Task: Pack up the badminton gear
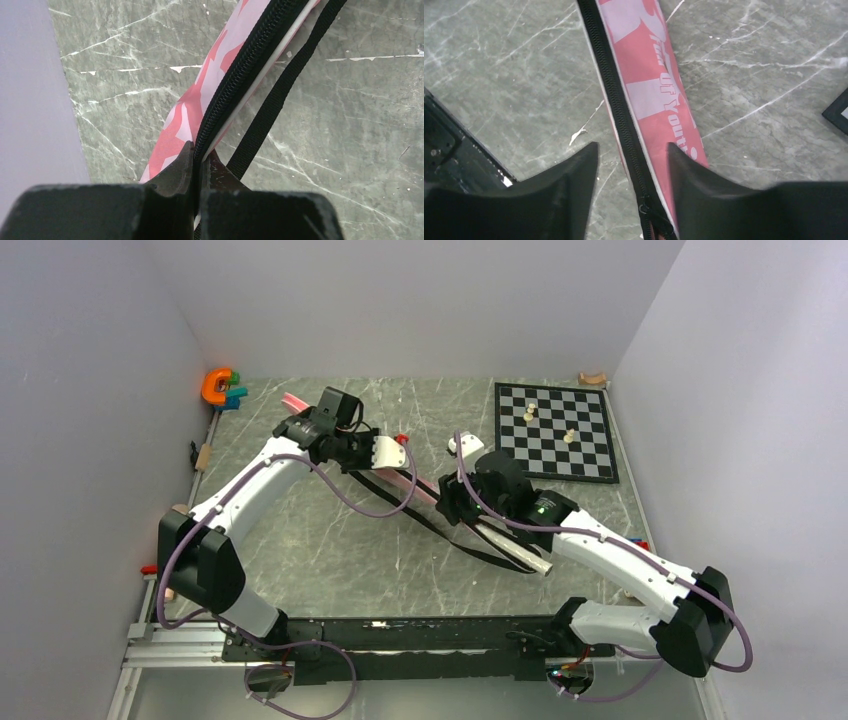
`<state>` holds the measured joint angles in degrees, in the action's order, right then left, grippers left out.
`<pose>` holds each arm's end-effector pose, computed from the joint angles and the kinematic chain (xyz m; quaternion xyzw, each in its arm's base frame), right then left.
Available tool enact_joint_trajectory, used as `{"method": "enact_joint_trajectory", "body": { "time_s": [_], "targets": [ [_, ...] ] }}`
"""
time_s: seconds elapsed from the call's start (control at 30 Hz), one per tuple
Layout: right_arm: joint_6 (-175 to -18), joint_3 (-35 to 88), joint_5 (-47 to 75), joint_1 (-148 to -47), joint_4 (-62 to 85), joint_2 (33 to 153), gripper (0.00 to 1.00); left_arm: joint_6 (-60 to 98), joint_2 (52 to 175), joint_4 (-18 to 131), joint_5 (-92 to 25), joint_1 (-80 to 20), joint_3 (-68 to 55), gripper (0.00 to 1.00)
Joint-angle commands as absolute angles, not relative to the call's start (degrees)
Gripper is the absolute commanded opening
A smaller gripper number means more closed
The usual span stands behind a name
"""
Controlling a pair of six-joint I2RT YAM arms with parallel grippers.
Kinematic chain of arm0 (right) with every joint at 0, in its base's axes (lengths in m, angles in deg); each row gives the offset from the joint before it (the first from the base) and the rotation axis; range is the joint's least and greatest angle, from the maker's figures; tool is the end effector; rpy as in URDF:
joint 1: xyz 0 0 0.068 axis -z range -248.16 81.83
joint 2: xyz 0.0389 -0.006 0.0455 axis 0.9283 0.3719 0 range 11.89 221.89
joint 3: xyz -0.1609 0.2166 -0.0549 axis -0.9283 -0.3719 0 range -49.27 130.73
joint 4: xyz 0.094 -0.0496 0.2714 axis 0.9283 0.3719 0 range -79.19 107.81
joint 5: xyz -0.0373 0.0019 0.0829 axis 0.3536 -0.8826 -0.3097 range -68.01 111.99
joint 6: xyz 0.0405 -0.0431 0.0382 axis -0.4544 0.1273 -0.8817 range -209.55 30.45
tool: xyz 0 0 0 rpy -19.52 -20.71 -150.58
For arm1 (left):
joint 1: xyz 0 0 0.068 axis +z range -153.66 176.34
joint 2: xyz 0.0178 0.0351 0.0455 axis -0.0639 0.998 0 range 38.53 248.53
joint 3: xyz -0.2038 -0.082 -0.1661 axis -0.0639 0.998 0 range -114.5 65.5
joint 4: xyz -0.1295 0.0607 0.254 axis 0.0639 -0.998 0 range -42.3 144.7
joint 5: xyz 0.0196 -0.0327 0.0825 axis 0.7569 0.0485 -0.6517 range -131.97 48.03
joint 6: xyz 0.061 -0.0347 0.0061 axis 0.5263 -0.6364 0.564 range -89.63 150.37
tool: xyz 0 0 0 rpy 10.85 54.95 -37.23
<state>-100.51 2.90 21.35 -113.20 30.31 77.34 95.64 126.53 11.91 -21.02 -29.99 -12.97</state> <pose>0.2137 0.2149 0.2796 -0.2597 0.8386 0.2291 0.4204 0.3241 -0.1833 0.2923 0.7081 0.6067 -0.0563 0.3568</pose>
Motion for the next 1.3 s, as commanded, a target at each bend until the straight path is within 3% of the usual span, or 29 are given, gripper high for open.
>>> {"method": "enact_joint_trajectory", "body": {
  "time_s": [0.0, 0.07, 0.17, 0.33, 0.5, 0.63, 0.67, 0.7, 0.8, 0.87, 1.07, 1.27],
  "targets": [
    [-98.2, 1.6, 25.0, -113.3, 26.2, 75.5, 0.43, 94.3, 125.5, 13.1, -16.5, -29.8, -16.7, 0.0],
    [-97.6, 0.9, 25.1, -113.3, 25.9, 74.8, 0.35, 94.2, 125.3, 12.6, -15.9, -29.7, -17.0, 0.0],
    [-96.6, 1.0, 23.8, -113.3, 26.9, 75.1, 0.4, 94.1, 125.4, 11.6, -15.5, -29.7, -18.1, 0.0],
    [-96.8, 0.8, 23.2, -113.8, 26.5, 75.9, 0.4, 93.6, 125.6, 10.8, -14.9, -29.7, -19.5, 0.0],
    [-96.8, 0.8, 24.0, -113.9, 26.4, 76.2, 0.23, 93.7, 125.2, 10.6, -14.3, -29.7, -19.5, 0.0],
    [-96.8, 0.8, 23.6, -114.1, 26.0, 75.5, 0.0, 93.0, 125.0, 10.4, -13.3, -29.7, -19.7, 0.0],
    [-96.8, 0.8, 23.8, -114.2, 25.9, 74.9, 0.0, 92.7, 125.1, 10.5, -13.1, -29.8, -19.9, 0.0],
    [-96.6, 0.9, 24.1, -114.4, 25.8, 74.5, 0.0, 92.3, 125.0, 10.6, -12.5, -29.7, -19.9, 0.05],
    [-95.9, 1.2, 25.2, -115.2, 25.9, 72.5, 0.0, 91.9, 124.9, 10.1, -10.6, -29.7, -20.0, 0.38],
    [-95.4, 1.5, 26.7, -116.9, 26.1, 71.3, 0.0, 93.4, 124.6, 8.1, -7.5, -29.7, -20.2, 0.52],
    [-93.3, 2.3, 36.8, -125.8, 27.9, 69.9, 0.0, 99.3, 124.2, 0.6, 4.7, -29.9, -21.7, 0.74],
    [-91.8, 2.8, 47.2, -134.4, 28.7, 70.8, 0.0, 106.3, 125.5, -6.3, 8.4, -31.3, -24.3, 0.91]
  ]
}}
